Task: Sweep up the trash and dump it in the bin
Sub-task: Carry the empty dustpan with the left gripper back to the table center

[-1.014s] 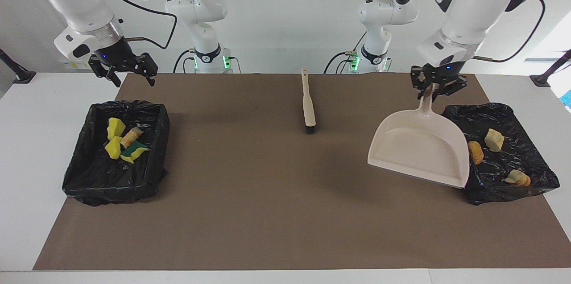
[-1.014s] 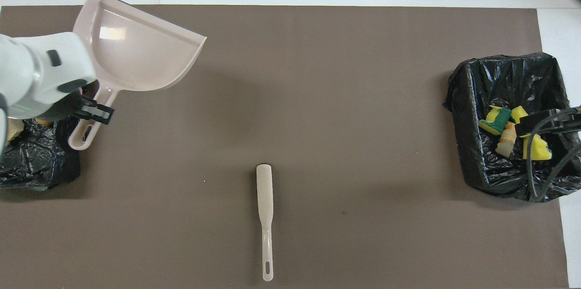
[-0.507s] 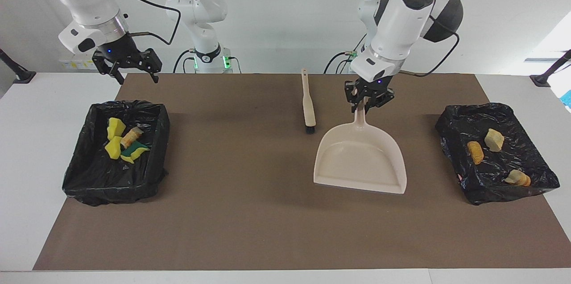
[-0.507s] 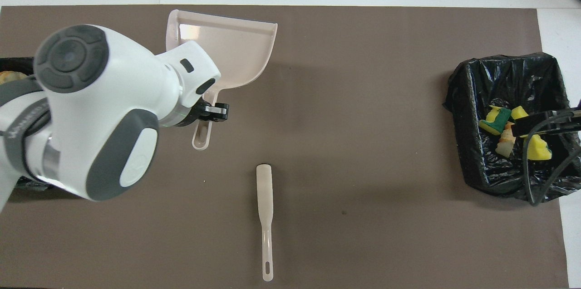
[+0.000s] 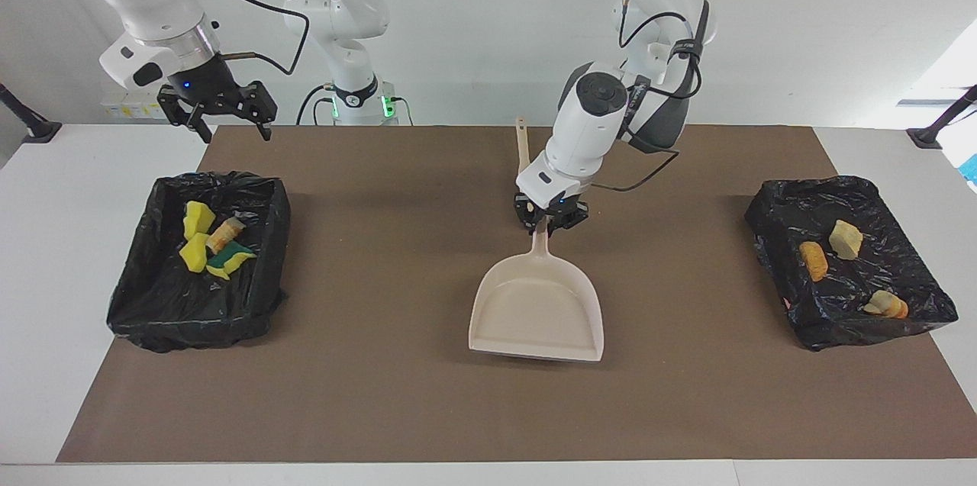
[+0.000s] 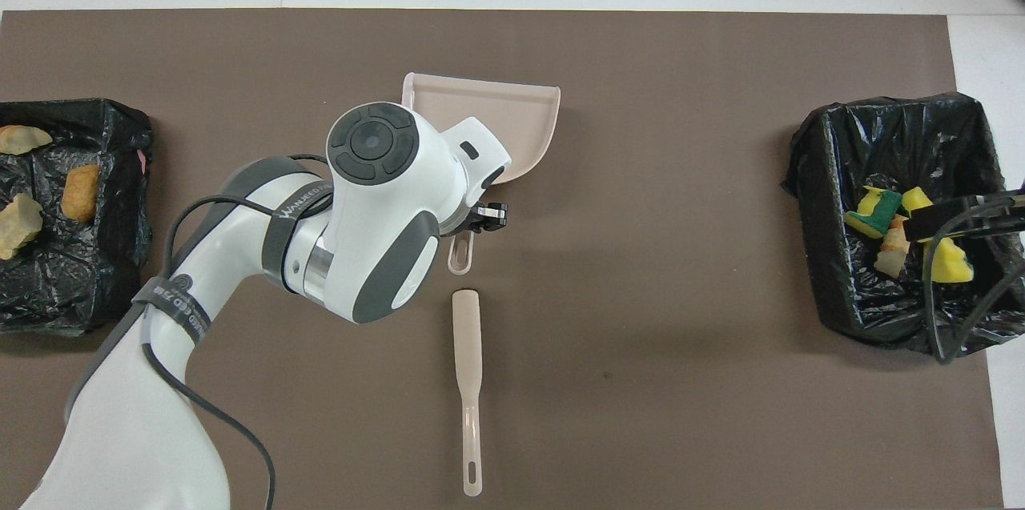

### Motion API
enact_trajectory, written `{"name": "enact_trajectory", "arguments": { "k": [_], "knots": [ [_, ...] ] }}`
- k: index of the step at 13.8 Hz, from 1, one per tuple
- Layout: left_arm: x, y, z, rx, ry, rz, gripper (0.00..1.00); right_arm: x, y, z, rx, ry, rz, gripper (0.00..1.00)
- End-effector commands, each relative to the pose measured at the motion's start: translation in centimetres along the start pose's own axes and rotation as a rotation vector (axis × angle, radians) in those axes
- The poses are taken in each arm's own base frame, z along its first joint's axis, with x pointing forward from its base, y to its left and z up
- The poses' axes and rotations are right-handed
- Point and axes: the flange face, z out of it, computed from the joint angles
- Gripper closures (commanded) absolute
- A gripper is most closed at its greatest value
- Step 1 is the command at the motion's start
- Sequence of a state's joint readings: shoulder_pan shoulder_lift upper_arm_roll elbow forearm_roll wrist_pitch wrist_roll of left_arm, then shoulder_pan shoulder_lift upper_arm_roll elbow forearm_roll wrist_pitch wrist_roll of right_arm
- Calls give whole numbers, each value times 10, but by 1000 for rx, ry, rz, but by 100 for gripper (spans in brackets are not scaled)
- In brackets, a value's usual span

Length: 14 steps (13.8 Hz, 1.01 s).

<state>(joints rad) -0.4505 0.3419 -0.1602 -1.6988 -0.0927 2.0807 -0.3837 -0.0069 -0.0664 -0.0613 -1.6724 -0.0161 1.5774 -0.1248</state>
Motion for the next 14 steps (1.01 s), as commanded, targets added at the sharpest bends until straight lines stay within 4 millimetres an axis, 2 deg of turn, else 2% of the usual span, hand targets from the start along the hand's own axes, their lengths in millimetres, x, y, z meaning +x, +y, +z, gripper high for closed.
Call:
{"name": "enact_trajectory", "arguments": {
  "k": [1,3,5,9,10,11,12,14],
  "knots": [
    [-14,2,15,-1,-14,2,100,-2,0,-4,18,8,18,0],
    [-19,4,25,-15,-13,-1,100,-2,0,-4,18,8,18,0],
    [-22,9,43,-14,-19,4,100,-3,1,-4,18,6,20,0],
    [-22,4,45,-17,-26,-26,100,-3,1,-4,18,6,20,0],
    [-22,3,46,-17,-30,-30,74,-3,0,-4,18,6,18,0],
    [-21,1,45,-18,-25,-32,7,-3,0,-4,18,6,18,0],
    [-21,2,45,-16,-28,-31,0,-3,0,-4,18,6,17,0],
    [-17,-9,40,-15,-25,-48,0,-3,0,-4,18,6,17,0]
  ]
}}
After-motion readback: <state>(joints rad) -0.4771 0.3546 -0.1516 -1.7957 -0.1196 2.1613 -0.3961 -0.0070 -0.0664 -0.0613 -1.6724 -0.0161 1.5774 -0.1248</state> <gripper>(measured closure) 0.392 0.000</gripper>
